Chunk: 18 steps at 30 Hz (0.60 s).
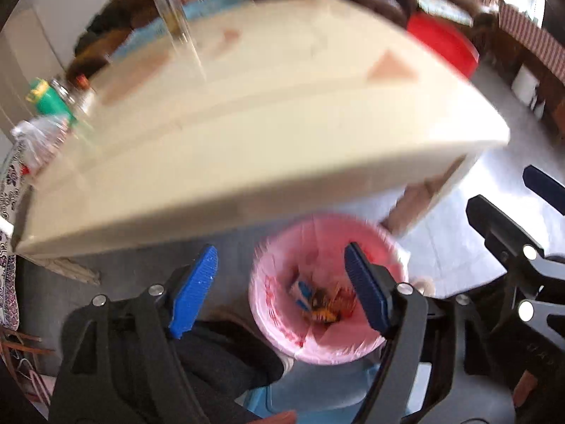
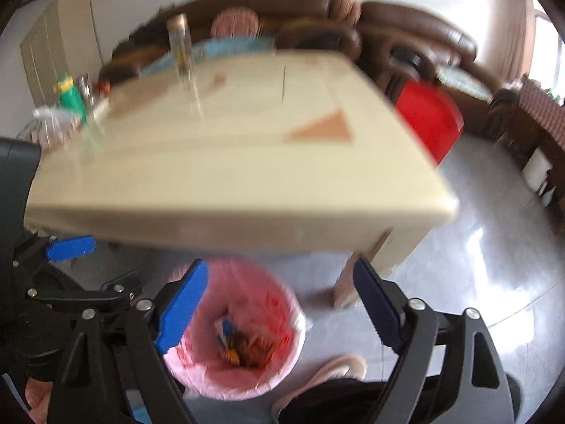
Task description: Collect trash
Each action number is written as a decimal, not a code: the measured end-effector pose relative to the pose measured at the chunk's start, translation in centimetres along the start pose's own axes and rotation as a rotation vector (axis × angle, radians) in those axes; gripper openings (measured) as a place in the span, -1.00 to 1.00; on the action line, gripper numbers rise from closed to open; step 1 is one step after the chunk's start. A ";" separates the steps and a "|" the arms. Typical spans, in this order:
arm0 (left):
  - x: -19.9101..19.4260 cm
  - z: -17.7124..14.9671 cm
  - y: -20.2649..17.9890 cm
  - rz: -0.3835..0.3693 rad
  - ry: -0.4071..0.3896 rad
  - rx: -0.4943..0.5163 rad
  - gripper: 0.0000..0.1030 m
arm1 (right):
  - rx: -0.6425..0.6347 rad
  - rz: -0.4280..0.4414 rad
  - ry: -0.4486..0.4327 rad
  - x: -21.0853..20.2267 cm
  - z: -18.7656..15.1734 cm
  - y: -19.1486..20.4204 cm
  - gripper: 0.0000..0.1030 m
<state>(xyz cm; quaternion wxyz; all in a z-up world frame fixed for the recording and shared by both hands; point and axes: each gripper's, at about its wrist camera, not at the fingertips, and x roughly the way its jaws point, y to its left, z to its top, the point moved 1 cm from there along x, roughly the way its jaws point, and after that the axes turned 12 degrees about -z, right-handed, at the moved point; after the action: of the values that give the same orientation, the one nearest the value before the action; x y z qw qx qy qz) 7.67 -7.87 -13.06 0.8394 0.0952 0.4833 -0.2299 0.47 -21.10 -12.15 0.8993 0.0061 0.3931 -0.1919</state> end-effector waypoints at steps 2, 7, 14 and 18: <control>-2.4 0.7 -0.2 0.019 -0.059 -0.006 0.53 | 0.019 -0.008 -0.067 -2.4 1.3 -0.6 0.66; -7.8 1.6 -1.3 0.011 -0.190 -0.009 0.70 | 0.048 -0.019 -0.225 -8.2 3.9 -1.7 0.75; -12.9 1.7 -2.4 0.030 -0.314 -0.040 0.87 | 0.050 -0.074 -0.402 -15.1 5.3 -1.1 0.87; -14.3 1.3 -2.1 0.032 -0.339 -0.060 0.88 | 0.075 -0.072 -0.427 -16.9 5.4 -1.2 0.87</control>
<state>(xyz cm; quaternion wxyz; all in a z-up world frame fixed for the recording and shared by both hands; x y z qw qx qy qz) 1.57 -6.04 -0.02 0.9149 0.0378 0.3397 -0.2146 -6.58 -17.31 3.67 0.9539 -0.0153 0.1861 -0.2351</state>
